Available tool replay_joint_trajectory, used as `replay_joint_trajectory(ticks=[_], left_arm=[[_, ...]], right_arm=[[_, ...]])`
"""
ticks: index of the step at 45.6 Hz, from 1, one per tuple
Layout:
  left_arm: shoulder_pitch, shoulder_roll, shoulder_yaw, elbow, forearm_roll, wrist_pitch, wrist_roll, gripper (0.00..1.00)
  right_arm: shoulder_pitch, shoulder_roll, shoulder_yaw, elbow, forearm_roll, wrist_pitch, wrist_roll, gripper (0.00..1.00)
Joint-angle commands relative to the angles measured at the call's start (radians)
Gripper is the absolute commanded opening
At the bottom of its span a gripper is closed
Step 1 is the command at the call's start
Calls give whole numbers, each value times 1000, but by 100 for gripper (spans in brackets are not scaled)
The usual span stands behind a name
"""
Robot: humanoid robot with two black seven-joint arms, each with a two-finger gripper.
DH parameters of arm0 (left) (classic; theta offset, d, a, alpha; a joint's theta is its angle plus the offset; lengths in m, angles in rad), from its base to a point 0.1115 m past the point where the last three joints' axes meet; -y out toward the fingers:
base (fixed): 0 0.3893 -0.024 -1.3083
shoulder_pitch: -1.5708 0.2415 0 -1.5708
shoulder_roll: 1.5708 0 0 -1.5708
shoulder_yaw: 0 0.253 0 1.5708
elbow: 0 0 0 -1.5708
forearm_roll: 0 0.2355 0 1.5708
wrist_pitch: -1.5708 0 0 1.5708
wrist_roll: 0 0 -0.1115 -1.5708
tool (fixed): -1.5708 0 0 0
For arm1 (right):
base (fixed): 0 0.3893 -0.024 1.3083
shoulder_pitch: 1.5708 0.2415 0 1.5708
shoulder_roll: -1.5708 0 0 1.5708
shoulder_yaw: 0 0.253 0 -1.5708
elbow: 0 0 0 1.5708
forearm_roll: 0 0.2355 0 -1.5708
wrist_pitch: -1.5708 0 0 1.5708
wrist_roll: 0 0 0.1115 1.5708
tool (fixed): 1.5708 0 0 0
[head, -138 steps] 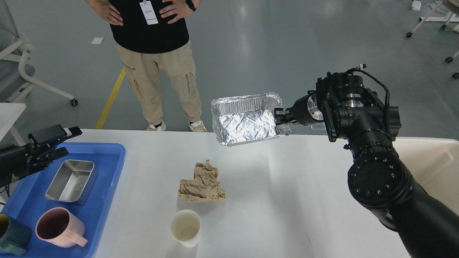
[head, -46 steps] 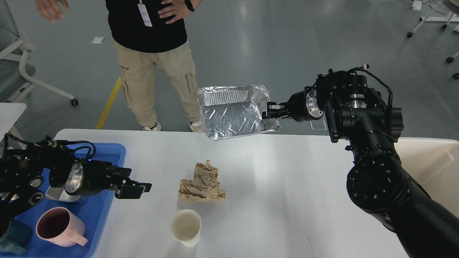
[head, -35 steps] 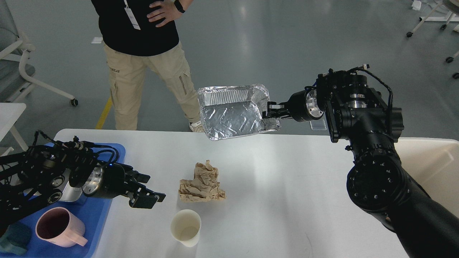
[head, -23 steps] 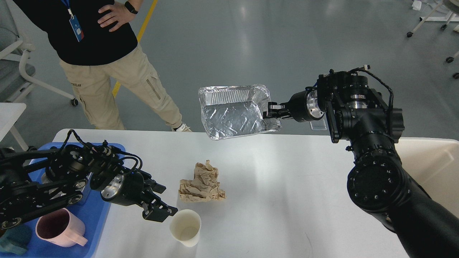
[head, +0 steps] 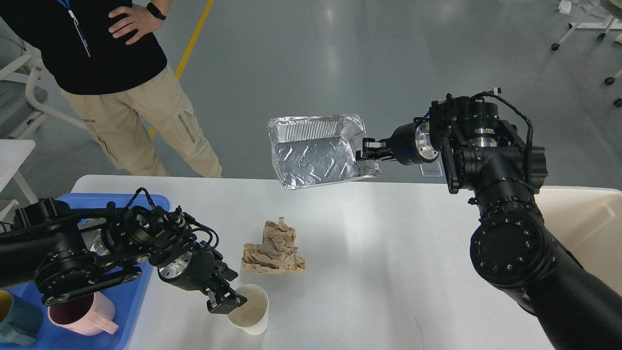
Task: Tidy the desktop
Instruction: 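Reach the left gripper down to the white paper cup, then grasp the white paper cup with the left gripper and lift it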
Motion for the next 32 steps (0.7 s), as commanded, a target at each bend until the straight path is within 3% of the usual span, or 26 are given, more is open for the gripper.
replay_joint_trajectory(ticks=[1, 14, 23, 32], left_arm=[[7, -10, 2, 20, 2, 1, -39, 19], [24, -8, 8, 20, 40, 1, -97, 1], [17, 15, -18, 8, 36, 2, -116, 1], [30, 114, -118, -60, 5, 1, -133, 2]], right_arm=[[10, 0, 0, 11, 12, -7, -1, 0], [21, -29, 0, 37, 14, -8, -2, 0], [21, -69, 0, 80, 14, -14, -2, 0], [21, -117, -5, 127, 14, -20, -3, 0]])
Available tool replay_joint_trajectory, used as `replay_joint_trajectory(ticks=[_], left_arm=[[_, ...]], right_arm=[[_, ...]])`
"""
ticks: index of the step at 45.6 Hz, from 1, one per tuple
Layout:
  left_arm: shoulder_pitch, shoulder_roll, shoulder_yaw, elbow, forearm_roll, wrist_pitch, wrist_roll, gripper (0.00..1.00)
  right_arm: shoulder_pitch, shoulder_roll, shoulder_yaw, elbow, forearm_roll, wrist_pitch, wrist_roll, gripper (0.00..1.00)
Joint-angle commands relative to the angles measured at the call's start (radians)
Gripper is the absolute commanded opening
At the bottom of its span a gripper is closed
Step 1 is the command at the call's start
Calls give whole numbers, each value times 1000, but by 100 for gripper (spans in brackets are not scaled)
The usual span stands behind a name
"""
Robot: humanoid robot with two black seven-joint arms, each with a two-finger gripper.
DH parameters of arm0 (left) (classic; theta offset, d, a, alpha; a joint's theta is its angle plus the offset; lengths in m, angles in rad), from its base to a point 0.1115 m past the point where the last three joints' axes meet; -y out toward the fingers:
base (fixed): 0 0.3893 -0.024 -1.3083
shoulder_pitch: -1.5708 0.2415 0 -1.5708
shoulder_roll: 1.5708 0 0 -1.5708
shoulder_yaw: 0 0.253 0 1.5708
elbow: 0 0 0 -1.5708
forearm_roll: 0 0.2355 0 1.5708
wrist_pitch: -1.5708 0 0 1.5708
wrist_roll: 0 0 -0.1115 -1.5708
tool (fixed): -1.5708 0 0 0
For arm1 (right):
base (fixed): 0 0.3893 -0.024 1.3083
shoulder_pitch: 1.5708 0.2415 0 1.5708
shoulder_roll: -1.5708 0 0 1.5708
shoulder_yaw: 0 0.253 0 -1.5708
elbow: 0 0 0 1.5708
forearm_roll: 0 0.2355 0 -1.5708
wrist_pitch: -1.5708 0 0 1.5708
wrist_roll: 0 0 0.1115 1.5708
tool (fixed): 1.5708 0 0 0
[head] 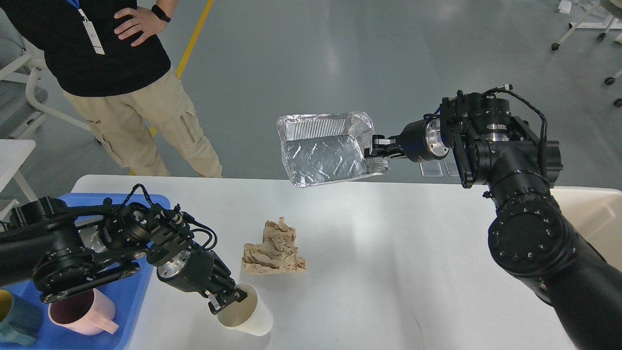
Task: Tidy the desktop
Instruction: 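Grasp the white paper cup with the left gripper and lift it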
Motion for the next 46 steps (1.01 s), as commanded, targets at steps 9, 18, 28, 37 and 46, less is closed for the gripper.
replay_joint_trajectory(ticks=[9, 18, 28, 37, 46], left_arm=[[28, 144, -84, -82, -26, 12, -12, 2], [62, 166, -126, -83, -26, 28, -12, 3], [88, 241, -135, -126, -40, 40, -39, 3], [82, 285, -147, -157, -43, 40, -41, 3], [71, 318, -228, -166, -78, 32, -53, 2]], right_arm=[[3, -102, -3, 78, -3, 7, 3, 0], [11, -147, -3, 118, -11, -19, 3, 0], [11, -170, -40, 211, -15, -102, 0, 0], [15, -191, -42, 292, -15, -151, -1, 0], [81, -280, -53, 516, -17, -254, -17, 0]])
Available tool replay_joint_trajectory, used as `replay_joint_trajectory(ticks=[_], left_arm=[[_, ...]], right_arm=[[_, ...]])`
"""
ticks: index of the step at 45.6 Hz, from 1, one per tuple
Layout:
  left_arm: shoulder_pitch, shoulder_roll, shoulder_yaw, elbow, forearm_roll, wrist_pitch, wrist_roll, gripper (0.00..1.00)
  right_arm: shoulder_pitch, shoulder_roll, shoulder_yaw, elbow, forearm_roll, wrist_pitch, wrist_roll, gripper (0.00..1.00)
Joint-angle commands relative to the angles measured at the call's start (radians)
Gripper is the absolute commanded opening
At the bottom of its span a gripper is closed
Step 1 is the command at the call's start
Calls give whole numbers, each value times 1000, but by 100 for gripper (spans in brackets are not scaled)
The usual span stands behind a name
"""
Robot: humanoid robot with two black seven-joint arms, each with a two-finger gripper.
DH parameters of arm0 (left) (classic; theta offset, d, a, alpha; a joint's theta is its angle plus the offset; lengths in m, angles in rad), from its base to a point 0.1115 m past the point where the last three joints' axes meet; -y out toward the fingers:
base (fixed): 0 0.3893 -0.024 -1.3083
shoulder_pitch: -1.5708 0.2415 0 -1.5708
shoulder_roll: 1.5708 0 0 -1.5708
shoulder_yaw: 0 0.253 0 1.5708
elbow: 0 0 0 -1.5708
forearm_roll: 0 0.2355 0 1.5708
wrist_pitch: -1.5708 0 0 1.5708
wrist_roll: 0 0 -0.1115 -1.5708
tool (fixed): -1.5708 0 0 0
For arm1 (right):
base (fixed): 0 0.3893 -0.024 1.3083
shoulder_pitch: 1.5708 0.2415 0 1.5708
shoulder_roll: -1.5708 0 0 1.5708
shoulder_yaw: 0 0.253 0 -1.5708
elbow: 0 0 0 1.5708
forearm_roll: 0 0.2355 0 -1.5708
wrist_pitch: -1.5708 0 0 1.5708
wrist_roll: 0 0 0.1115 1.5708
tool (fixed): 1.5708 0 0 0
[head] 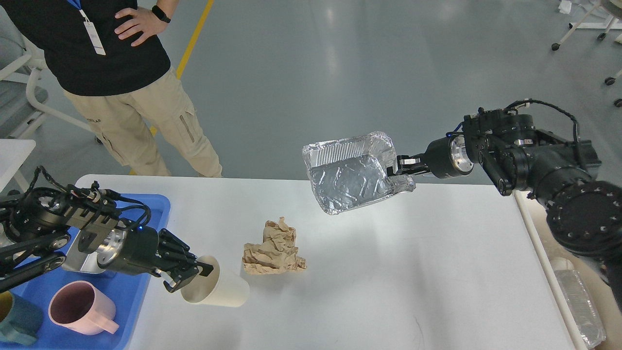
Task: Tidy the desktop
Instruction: 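Grasp the white paper cup with the left gripper and lift it, then carry the cup to the held foil tray and tip it inside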
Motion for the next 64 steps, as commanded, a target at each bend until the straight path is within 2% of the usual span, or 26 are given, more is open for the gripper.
replay_joint_trajectory(ticks=[1, 14, 20, 32, 40, 48, 55, 64], left_arm=[[-5, 14, -70, -3, -53, -9, -6, 2], [-39, 11, -299, 31, -271, -49, 9, 2], [-71, -1, -352, 77, -352, -60, 14, 3], [-234, -104, -340, 250, -435, -71, 15, 3], [-251, -234, -316, 337, -406, -78, 32, 3], [-280, -368, -230, 432, -354, -78, 37, 3], [-328, -483, -208, 517, -346, -78, 37, 4], [-357, -556, -179, 564, -345, -78, 35, 4]], right_arm=[[38, -56, -8, 131, 0, -61, -9, 0], [66, -55, -10, 135, -1, -53, -11, 0], [76, -41, -8, 135, -1, -50, -9, 0], [78, -43, -8, 140, -1, -44, -6, 0], [78, -58, -7, 143, 0, -42, -5, 0], [76, -84, -4, 148, 2, -41, -2, 0], [73, -92, -2, 158, 3, -44, -2, 0], [76, -113, -2, 241, 2, -71, -3, 0]])
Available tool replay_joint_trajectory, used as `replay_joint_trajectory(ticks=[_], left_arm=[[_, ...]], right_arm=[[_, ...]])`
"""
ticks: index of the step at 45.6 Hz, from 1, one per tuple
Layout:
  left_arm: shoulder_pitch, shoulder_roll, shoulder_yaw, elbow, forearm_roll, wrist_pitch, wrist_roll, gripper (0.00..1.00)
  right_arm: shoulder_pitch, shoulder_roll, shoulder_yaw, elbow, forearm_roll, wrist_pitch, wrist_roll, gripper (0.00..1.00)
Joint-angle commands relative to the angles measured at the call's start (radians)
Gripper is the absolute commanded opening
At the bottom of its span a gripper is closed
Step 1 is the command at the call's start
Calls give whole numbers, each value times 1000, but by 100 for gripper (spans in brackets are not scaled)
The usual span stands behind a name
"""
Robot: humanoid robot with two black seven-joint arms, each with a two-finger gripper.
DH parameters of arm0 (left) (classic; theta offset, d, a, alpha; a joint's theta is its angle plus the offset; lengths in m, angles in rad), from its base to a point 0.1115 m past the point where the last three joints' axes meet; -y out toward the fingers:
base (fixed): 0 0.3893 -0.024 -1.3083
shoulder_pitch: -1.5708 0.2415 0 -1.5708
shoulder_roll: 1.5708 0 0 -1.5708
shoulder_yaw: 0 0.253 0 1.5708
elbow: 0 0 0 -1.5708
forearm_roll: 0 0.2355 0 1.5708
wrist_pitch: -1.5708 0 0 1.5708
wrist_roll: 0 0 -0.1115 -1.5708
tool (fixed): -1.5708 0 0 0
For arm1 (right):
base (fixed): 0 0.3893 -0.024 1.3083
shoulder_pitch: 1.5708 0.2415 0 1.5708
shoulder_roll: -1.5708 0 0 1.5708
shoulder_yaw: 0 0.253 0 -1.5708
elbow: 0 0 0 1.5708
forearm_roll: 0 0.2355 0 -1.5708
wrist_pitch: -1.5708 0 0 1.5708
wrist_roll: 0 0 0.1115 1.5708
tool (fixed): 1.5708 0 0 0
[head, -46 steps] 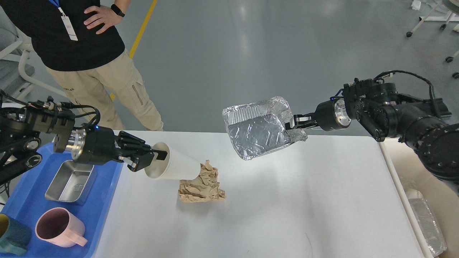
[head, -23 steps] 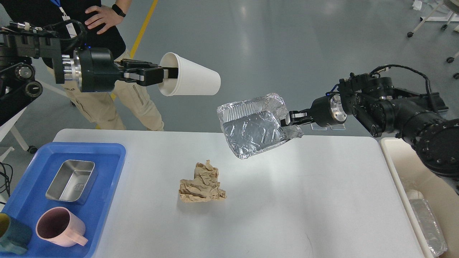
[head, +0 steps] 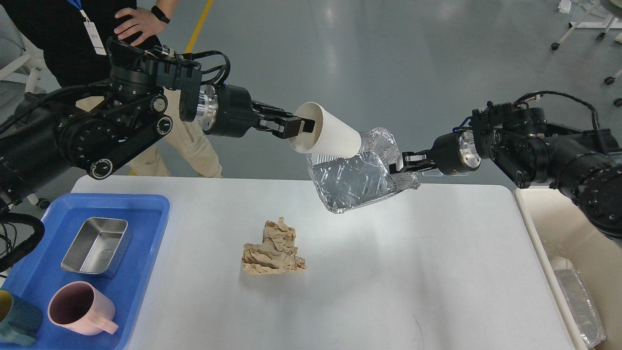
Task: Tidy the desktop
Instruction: 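Carry the cup to the held foil tray and tip it inside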
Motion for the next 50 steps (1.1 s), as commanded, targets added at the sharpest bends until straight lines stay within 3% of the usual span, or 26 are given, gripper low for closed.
replay_joint_trajectory(ticks=[1, 33, 42, 50], left_arm=[[-11, -37, 14, 19, 2, 0, 0, 4], [-37, -227, 116, 183, 5, 19, 17, 5], [-39, -265, 144, 194, 5, 34, 19, 5], [-37, -265, 145, 194, 5, 34, 17, 5]], right_arm=[[5, -17, 0, 50, -1, -18, -2, 0], [34, -107, 10, 132, -1, -21, 0, 0], [81, -206, 8, 293, -5, -59, -2, 0], [92, -259, 7, 344, -6, -76, -3, 0]])
